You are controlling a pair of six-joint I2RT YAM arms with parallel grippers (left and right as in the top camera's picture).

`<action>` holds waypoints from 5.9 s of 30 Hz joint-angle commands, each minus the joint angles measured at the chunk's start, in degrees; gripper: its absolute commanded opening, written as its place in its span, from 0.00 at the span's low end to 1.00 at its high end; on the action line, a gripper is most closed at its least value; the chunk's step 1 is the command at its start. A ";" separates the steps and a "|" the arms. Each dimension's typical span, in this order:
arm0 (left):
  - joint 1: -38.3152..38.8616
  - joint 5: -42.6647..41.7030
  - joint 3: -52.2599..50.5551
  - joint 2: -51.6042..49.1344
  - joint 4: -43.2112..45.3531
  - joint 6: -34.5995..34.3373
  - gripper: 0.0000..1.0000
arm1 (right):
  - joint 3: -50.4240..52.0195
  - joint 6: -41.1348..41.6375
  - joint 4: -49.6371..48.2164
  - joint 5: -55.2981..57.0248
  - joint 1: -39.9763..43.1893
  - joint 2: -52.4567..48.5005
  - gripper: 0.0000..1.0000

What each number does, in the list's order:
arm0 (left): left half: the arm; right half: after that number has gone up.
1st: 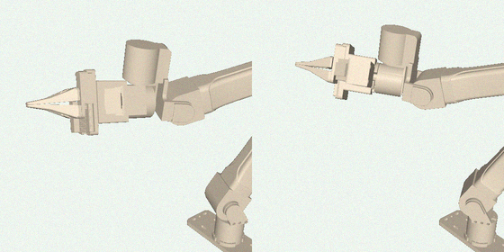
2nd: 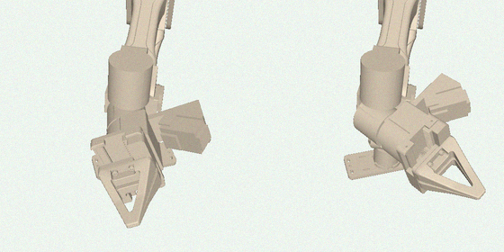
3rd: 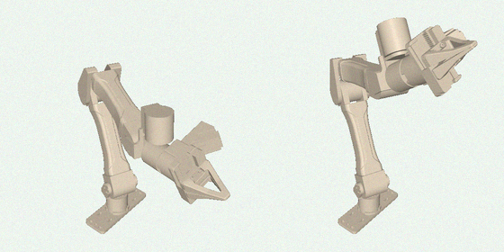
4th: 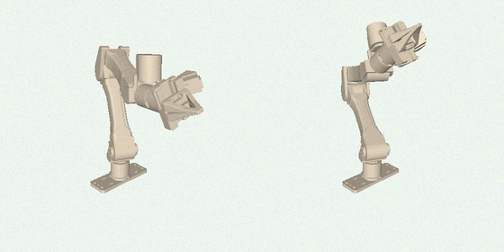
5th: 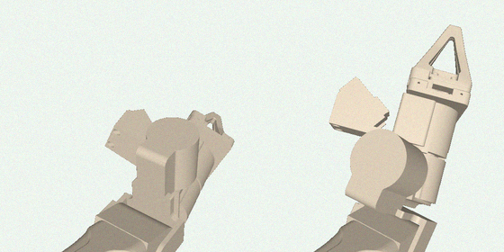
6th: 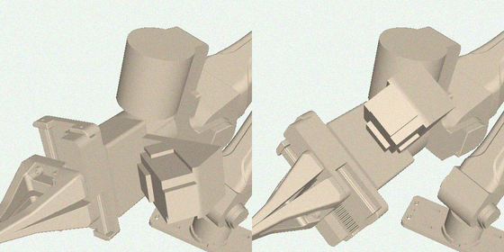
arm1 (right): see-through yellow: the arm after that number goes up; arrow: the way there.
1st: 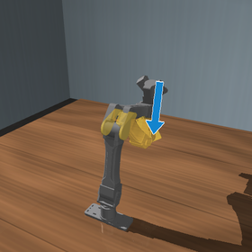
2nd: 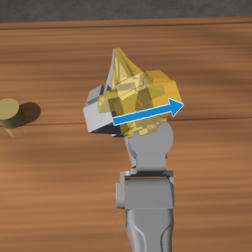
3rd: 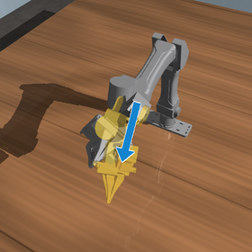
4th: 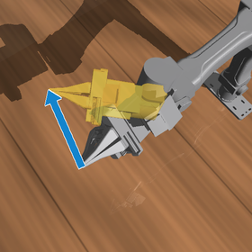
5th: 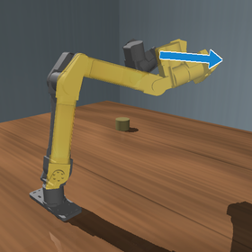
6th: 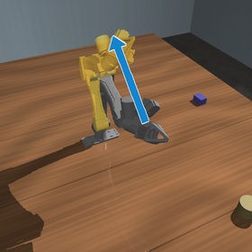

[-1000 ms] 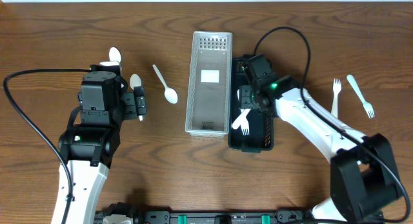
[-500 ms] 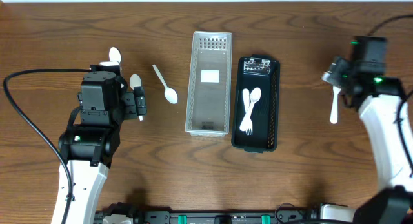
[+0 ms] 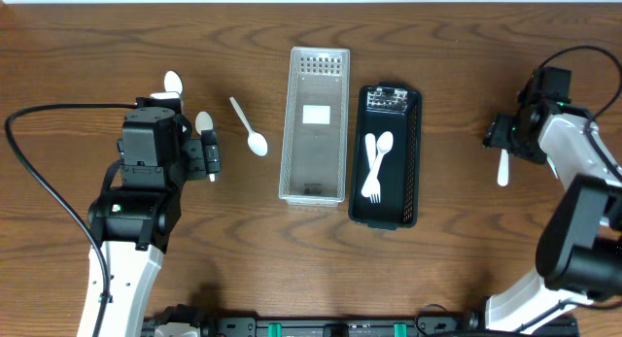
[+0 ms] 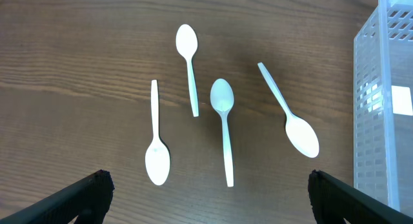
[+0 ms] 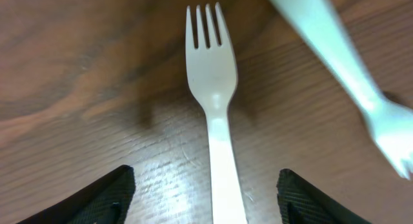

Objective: Pack container
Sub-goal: 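Grasp the upright white fork with the right gripper, then place the fork into the black tray and open the gripper, then reach right gripper to the far-right fork and grasp it, then carry the fork into the black tray and release it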

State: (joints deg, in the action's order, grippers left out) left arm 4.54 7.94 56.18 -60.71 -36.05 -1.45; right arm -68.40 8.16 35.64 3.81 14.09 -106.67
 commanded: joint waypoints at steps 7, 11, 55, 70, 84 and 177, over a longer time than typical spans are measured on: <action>-0.28 0.68 1.27 0.04 -0.20 0.37 0.98 | 0.33 0.13 -2.43 -1.64 1.88 -6.27 0.61; -0.28 0.70 1.27 0.04 -0.20 0.37 0.98 | 0.35 0.17 -2.38 -2.16 1.99 -6.95 0.38; -0.28 0.70 1.27 0.04 -0.20 0.37 0.98 | 1.14 24.85 0.63 -1.70 -38.97 10.34 0.01; -0.28 0.70 1.27 0.04 -0.20 0.37 0.98 | 0.22 19.10 -0.22 6.86 -37.62 13.81 0.70; -0.28 0.70 1.27 0.04 -0.20 0.37 0.98 | 0.17 -1.81 1.20 10.75 -4.98 26.32 0.99; -0.28 0.70 1.27 0.04 -0.20 0.37 0.98 | 0.35 6.64 2.12 -4.35 0.92 3.30 0.06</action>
State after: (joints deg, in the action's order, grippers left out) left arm 4.54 7.94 56.18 -60.71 -36.05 -1.45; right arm -68.42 13.45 37.69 0.12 17.50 -108.68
